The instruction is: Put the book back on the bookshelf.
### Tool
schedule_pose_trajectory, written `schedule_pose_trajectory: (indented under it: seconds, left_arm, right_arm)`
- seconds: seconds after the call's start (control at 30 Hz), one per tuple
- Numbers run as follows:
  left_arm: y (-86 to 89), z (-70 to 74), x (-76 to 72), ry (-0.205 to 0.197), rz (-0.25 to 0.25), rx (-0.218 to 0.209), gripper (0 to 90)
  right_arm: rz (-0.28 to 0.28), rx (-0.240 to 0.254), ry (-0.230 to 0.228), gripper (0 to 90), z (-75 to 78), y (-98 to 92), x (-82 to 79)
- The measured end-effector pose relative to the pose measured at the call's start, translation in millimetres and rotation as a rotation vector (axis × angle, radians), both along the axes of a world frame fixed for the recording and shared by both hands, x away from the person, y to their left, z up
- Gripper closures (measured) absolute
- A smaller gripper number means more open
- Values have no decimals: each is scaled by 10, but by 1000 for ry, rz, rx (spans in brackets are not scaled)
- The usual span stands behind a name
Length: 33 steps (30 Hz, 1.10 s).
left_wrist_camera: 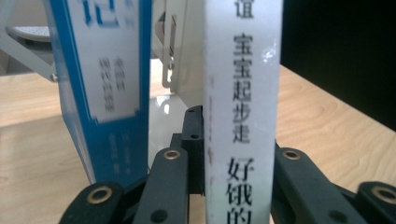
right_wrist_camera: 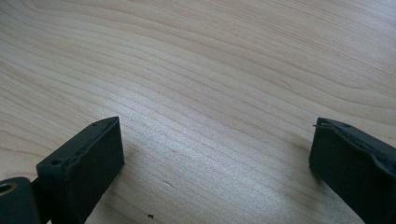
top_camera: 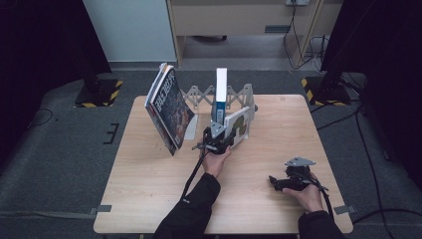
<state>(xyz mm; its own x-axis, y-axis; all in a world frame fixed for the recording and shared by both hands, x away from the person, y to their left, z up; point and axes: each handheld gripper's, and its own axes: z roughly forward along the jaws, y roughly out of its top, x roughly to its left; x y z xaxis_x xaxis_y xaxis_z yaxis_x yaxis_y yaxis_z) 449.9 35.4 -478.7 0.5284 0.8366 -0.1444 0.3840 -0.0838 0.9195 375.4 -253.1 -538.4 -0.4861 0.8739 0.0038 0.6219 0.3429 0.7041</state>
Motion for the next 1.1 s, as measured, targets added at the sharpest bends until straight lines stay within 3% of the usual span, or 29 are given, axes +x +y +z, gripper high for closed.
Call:
schedule_pose_trajectory:
  seconds: [0.2,0.83,1.1]
  left_arm:
    - [-6,-66,-87,20,-16,40,733]
    - [59,-348,-214,101,-45,85,728]
    - [83,-342,-275,69,-64,89,684]
  right_arm:
    - [-3,4,-6,30,-6,-1,-4]
    - [0,4,-8,27,-9,-2,0]
    - [-1,4,-7,27,-8,-1,0]
